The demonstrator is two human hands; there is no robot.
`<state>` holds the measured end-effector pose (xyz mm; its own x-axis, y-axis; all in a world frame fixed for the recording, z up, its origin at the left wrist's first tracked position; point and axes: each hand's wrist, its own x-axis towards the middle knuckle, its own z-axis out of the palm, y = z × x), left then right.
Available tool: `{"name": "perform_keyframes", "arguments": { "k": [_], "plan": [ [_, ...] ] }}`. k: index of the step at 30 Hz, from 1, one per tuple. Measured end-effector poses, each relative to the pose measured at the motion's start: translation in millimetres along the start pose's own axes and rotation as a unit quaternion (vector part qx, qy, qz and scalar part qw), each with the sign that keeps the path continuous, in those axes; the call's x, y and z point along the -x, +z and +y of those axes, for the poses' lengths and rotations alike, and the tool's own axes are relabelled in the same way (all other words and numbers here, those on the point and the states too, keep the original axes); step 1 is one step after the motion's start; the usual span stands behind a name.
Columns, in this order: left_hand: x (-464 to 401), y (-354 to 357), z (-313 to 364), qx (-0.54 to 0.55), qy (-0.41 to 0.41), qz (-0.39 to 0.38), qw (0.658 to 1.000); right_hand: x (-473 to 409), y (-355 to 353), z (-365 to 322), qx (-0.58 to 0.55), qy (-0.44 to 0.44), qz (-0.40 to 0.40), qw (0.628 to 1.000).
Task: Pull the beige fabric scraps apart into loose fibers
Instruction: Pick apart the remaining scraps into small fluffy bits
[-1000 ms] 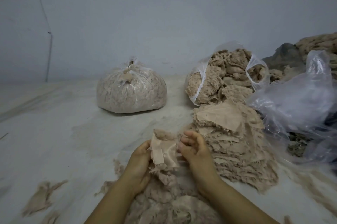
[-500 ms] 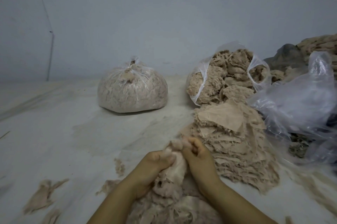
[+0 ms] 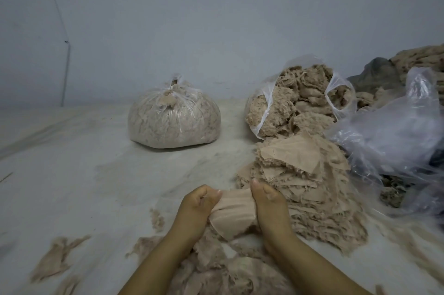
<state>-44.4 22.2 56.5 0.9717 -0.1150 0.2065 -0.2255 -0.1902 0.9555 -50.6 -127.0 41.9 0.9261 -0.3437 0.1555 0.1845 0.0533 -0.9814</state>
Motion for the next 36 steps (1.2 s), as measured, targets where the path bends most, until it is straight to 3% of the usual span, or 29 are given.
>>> {"name": "perform_keyframes", "arguments": {
  "k": [3,6,8,10,13,16,18,21,24,32,36],
  "plan": [
    [-1,-3,0,0.029,-0.001,0.033,0.999,-5,-4,3,0.012,0.025,0.021,0.999],
    [-6,-15,0,0.138,-0.046,0.091,0.985,-11,-14,3,0.011,0.052,0.031,0.998],
    [-8,-22,-1,0.192,-0.069,0.084,0.975,-10,-16,1,-0.009,0.079,0.015,0.997],
    [-8,-23,-2,0.226,-0.075,0.058,0.97,-4,-11,-4,-0.04,0.138,-0.036,0.989],
    [-4,-18,-3,0.224,-0.061,0.01,0.973,9,-1,-12,-0.109,0.225,-0.179,0.952],
    [-1,-11,-3,0.234,-0.035,-0.053,0.97,23,8,-14,-0.16,0.216,-0.265,0.926],
    [1,-9,-2,0.202,-0.011,-0.057,0.978,25,12,-14,-0.179,0.194,-0.208,0.942],
    [-1,-8,-2,0.101,0.02,0.016,0.995,16,11,-14,-0.228,0.153,-0.069,0.959],
    [-3,-6,-4,0.05,0.021,0.065,0.996,11,8,-16,-0.21,0.106,-0.006,0.972],
    [-8,-9,-13,0.016,-0.022,0.111,0.993,-8,-8,-39,-0.144,0.027,0.009,0.989],
    [-15,-28,-21,0.042,-0.06,0.15,0.986,-36,-28,-74,-0.024,-0.015,-0.027,0.999]
  ]
}}
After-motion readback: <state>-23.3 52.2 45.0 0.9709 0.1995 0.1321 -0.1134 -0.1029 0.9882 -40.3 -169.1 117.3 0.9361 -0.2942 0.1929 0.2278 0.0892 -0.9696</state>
